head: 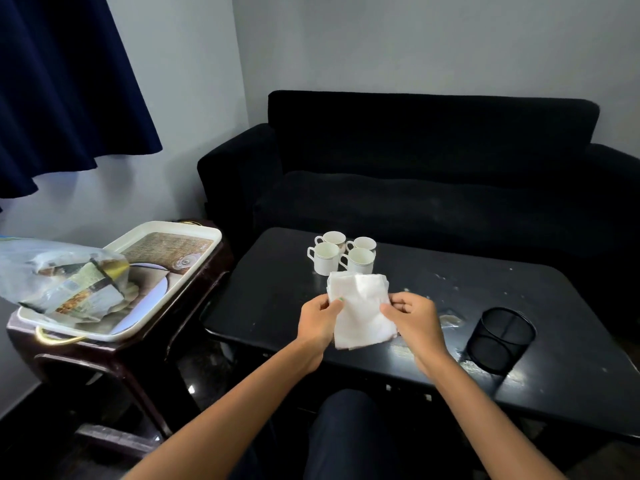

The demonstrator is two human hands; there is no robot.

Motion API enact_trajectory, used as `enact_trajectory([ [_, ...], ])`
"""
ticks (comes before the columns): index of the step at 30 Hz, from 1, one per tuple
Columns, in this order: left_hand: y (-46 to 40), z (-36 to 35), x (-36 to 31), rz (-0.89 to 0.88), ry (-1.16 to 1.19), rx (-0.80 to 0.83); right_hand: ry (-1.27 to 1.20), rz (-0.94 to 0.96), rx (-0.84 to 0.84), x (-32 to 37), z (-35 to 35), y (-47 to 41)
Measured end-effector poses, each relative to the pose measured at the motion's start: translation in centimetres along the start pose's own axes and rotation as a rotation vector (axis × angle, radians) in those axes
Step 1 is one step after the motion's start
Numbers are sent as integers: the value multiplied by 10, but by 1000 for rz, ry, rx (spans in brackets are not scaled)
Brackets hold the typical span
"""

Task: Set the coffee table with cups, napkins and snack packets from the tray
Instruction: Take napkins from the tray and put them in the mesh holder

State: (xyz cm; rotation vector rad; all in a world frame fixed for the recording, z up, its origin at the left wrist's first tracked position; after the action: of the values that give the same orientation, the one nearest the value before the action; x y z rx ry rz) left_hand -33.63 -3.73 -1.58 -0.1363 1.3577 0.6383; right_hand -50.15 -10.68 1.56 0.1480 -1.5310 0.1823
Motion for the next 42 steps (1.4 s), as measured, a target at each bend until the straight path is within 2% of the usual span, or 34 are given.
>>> enact_trajectory([
  [7, 3, -67, -18, -26, -1, 52, -4, 38, -221, 5, 82, -6],
  [17, -4, -176, -78, -232, -70, 118, 2, 23, -352, 10, 175, -30],
  [23, -11, -236, -90, -305, -158, 171, 28, 38, -561, -9, 234, -34],
  [32, -24, -280, -74, -298, -330, 193, 206, 130, -653, -30, 238, -26],
  [36, -32, -283, -62, -297, -449, 180, 291, 77, -647, -47, 235, -24],
  [40, -36, -279, -58, -310, -678, 103, 366, 29, -696, -55, 238, -21],
  [42, -38, -280, -56, -298, -705, 102, 378, 6, -694, -58, 238, -20],
])
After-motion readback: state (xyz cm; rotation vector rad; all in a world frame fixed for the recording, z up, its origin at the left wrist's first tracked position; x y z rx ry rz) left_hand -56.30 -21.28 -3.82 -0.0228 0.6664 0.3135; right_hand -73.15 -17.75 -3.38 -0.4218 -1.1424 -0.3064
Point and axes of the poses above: each hand's wrist, its own y-axis away from the middle knuckle, its own z-axis out of the back of the hand, x = y × z, the point moved 9 cm from there along -y, towards the middle knuckle, and after that the axes turned 11 degrees about -y, right-handed, at the moved point
